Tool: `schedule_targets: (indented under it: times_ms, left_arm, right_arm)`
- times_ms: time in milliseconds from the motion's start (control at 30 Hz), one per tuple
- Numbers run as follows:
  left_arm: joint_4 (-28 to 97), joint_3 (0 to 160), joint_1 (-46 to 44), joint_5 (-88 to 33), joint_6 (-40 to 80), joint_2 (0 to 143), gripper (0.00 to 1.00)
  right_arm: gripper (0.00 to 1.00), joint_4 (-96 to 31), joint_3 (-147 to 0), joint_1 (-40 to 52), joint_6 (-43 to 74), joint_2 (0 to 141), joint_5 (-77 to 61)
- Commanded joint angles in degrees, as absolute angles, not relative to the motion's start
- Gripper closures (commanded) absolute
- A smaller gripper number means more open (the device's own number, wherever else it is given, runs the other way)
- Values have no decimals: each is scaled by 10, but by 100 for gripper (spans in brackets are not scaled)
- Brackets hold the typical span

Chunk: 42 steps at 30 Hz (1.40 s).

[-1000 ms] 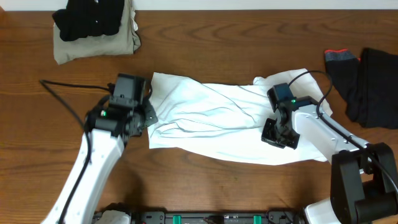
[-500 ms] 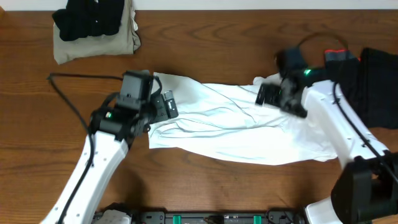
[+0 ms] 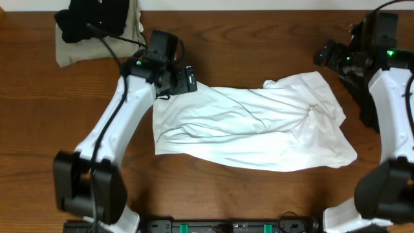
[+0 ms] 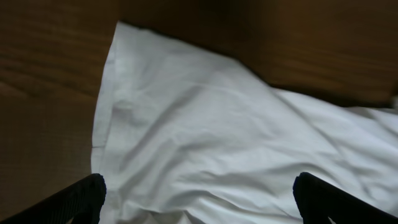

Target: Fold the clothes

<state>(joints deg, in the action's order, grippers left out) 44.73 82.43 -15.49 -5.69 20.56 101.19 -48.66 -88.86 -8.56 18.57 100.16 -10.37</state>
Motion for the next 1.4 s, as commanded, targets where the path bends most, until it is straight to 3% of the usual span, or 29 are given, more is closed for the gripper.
schedule_targets:
  times_ms: [0,300,600,1367]
  left_arm:
    - [452,835,-126,-61,206,1056,2]
    - [399,835,-83,-71,189,1110,2]
    - [321,836,-80,-87,188,1160,1]
    - [295,835,-80,-99,196,1212,1]
  right_arm:
    - [1,-488,-923,-92,130,1065,-165]
    - [1,-521,-1059,-88,106,1223,-138]
    - [1,-500,-1061,-86,80,1261,-79]
    - [1,-467,-1061,-86,67,1333,-72]
